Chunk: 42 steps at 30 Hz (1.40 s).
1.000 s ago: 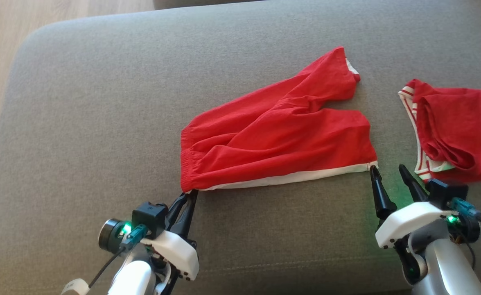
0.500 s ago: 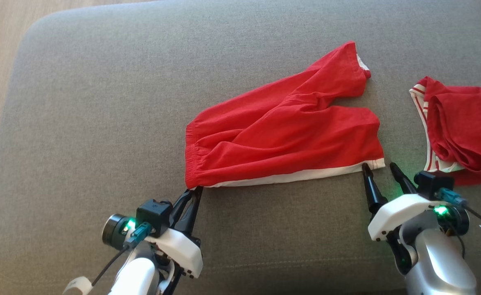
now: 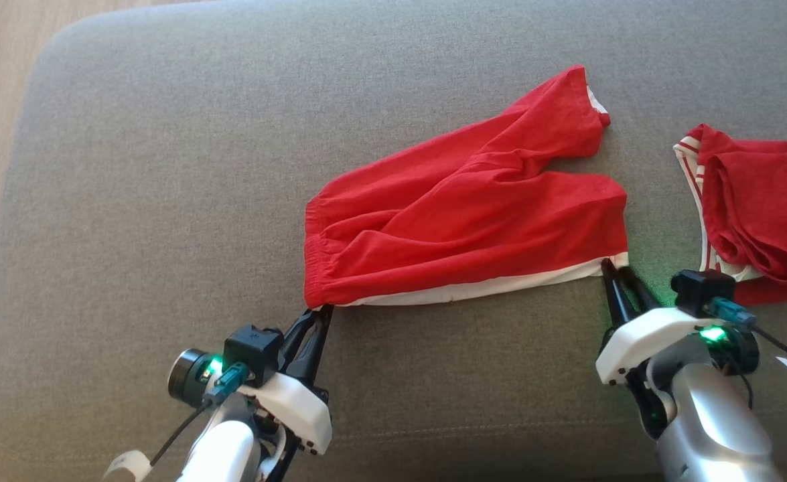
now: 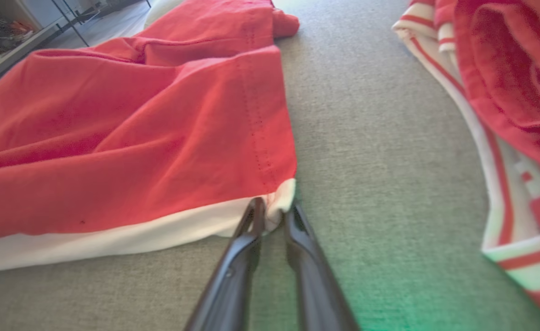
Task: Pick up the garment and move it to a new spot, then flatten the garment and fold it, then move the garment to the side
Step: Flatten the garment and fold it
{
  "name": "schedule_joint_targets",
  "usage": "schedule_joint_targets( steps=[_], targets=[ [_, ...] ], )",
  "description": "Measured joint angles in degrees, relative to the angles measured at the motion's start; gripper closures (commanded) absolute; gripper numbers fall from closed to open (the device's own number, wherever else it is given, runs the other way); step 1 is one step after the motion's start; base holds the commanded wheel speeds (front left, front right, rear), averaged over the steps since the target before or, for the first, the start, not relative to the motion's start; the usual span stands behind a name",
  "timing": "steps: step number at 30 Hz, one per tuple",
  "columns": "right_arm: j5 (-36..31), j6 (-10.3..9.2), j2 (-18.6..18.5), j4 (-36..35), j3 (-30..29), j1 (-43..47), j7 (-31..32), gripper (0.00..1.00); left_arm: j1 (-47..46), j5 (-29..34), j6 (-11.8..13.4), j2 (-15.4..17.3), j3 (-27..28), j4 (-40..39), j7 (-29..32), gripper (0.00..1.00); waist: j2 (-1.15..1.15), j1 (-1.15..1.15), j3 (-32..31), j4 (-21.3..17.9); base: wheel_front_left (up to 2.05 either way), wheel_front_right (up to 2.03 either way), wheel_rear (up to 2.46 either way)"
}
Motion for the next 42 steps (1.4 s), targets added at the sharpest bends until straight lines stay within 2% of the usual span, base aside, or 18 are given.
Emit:
schedule_joint_targets(
  steps=[6,10,17,25,33,37,42],
  targets=[
    [-1.91,0.0,0.08,0.45,0.11,-0.24,-0.15,1.0,0.0,0.01,-0.04,-0.02,0.0,0.31,0.0,1.0,0.0,0.0,-0.82,0.09,0.0,0.0,0.0],
    [-4.42,0.0,0.1,-3.22,-2.05,1.18,-0.43,1.0,0.03,0.0,-0.53,0.0,-0.41,0.2,0.0,1.0,0.0,0.0,-2.14,-0.01,0.0,0.0,0.0],
    [-8.33,0.0,-0.22,-17.13,-4.43,4.82,-0.48,1.0,0.03,-0.07,-0.94,0.11,-0.71,-4.43,0.0,1.0,0.0,0.0,-5.68,-0.22,0.0,0.0,0.0],
    [-6.88,0.0,-0.85,-35.86,-4.34,7.39,1.27,1.0,-0.58,-0.86,-0.71,0.41,-0.35,-14.71,0.26,1.0,0.0,0.0,-11.48,-0.55,0.0,0.0,0.0],
    [-6.51,0.0,-0.63,-54.42,-5.05,9.4,4.49,1.0,-2.27,-5.38,4.72,-0.02,0.21,-28.05,4.3,1.0,0.0,0.0,-14.46,-1.17,0.0,0.0,0.0],
    [-6.82,0.0,0.08,-59.21,-6.3,11.83,7.88,1.0,-1.87,-6.68,7.16,-0.16,0.2,-32.72,6.86,1.0,0.0,0.0,-14.23,-1.5,0.0,0.0,0.0],
    [-1.12,0.0,0.24,-61.43,-6.82,13.0,11.25,1.0,-0.95,-8.14,7.59,0.23,0.74,-36.09,10.59,1.0,0.0,0.0,-12.93,-1.51,0.0,0.0,0.0]
  ],
)
